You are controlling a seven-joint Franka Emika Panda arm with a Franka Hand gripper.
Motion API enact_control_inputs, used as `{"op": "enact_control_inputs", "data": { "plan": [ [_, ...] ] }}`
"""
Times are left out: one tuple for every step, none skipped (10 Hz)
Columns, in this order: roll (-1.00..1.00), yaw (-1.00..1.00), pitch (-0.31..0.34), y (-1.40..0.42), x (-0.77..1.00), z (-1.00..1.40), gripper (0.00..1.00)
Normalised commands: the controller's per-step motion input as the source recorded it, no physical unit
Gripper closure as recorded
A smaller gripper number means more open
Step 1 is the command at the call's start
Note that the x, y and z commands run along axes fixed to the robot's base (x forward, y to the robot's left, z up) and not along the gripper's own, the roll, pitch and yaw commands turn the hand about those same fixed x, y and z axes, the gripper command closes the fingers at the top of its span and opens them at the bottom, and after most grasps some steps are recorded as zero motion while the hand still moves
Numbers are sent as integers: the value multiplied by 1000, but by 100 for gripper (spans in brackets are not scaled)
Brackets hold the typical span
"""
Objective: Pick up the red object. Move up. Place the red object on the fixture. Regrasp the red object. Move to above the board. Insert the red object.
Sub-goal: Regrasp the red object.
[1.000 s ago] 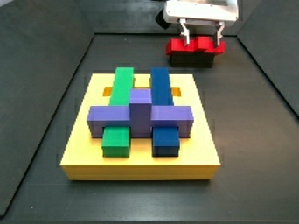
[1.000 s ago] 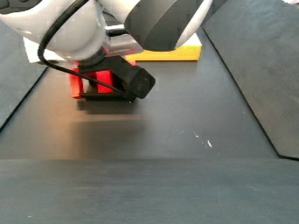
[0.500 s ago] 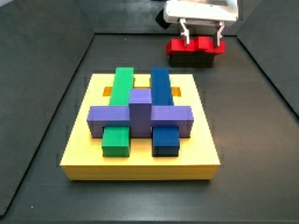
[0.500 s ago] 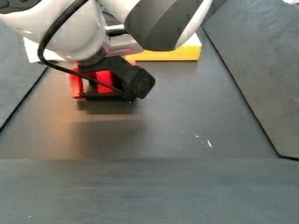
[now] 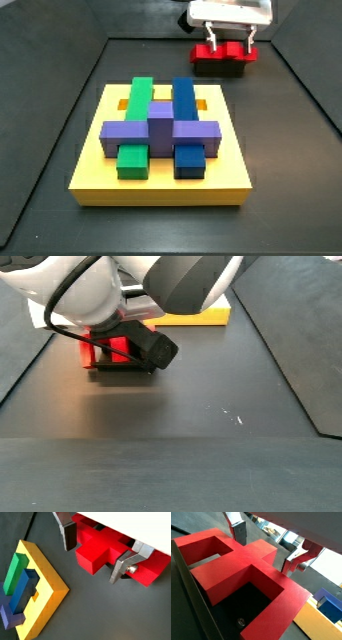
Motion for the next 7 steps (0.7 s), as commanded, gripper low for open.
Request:
{"op": "enact_control_inputs", "data": {
  "plan": [
    [126, 0, 0, 0, 0, 0, 0],
    [169, 0, 0, 0, 0, 0, 0],
    [177, 0, 0, 0, 0, -3, 0],
    [226, 0, 0, -3, 0, 0, 0],
    [529, 0, 0, -46, 0, 80, 0],
    [523, 0, 0, -57, 94, 349, 0],
    [563, 0, 0, -106, 46, 414, 0]
  ]
}}
